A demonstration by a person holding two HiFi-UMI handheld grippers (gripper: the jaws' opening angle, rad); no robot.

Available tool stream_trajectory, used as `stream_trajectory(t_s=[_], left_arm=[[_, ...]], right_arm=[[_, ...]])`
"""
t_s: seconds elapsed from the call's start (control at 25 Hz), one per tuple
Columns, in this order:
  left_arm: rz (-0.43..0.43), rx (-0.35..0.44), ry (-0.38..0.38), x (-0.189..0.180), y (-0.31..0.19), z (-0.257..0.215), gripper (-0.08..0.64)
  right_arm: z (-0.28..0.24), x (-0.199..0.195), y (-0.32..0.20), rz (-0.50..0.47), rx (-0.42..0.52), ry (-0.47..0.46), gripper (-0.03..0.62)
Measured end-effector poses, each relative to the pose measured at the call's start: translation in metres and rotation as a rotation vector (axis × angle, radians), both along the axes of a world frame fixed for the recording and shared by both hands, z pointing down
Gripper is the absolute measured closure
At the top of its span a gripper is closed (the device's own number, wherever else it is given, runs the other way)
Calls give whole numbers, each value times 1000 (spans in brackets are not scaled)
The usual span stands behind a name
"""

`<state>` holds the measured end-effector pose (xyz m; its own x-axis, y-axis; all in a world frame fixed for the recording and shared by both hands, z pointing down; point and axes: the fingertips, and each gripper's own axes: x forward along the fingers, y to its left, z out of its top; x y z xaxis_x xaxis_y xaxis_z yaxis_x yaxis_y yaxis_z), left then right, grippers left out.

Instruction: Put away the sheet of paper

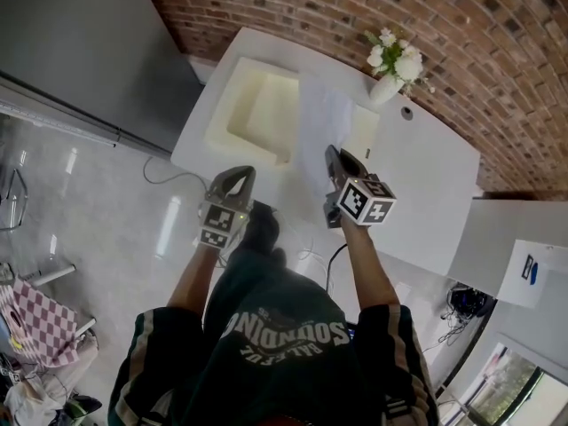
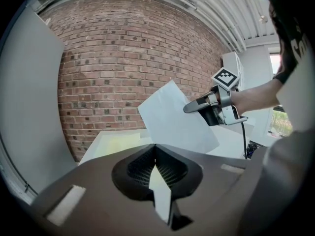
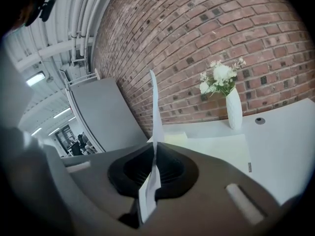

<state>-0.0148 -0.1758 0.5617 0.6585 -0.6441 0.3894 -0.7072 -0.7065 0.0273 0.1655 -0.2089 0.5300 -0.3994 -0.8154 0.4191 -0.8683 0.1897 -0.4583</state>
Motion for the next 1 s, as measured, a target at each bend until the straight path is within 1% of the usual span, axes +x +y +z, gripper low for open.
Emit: stream_trajectory(t_s=[0.4,0.52,0.64,0.8,1.0], left_arm=[[-21,-31,-16,-11,-23,10,550],[-29,-42,-20,-15,-26,15,551],[-35,-50,-27,-16,-30,19,551],[-27,-60,-21,-8,-32,23,550],[-33,-73,-27,-12,-35,28,551]], right_arm=[[23,-28,-41,-47,-39,-44,592],[32,-30,-49,-44,-55,-52,591],[48,-25,-55,-19,-86,-76,591],[73,-5,-55,18,-145,-87,591],[105,7,-53,69,-227,-175,592]])
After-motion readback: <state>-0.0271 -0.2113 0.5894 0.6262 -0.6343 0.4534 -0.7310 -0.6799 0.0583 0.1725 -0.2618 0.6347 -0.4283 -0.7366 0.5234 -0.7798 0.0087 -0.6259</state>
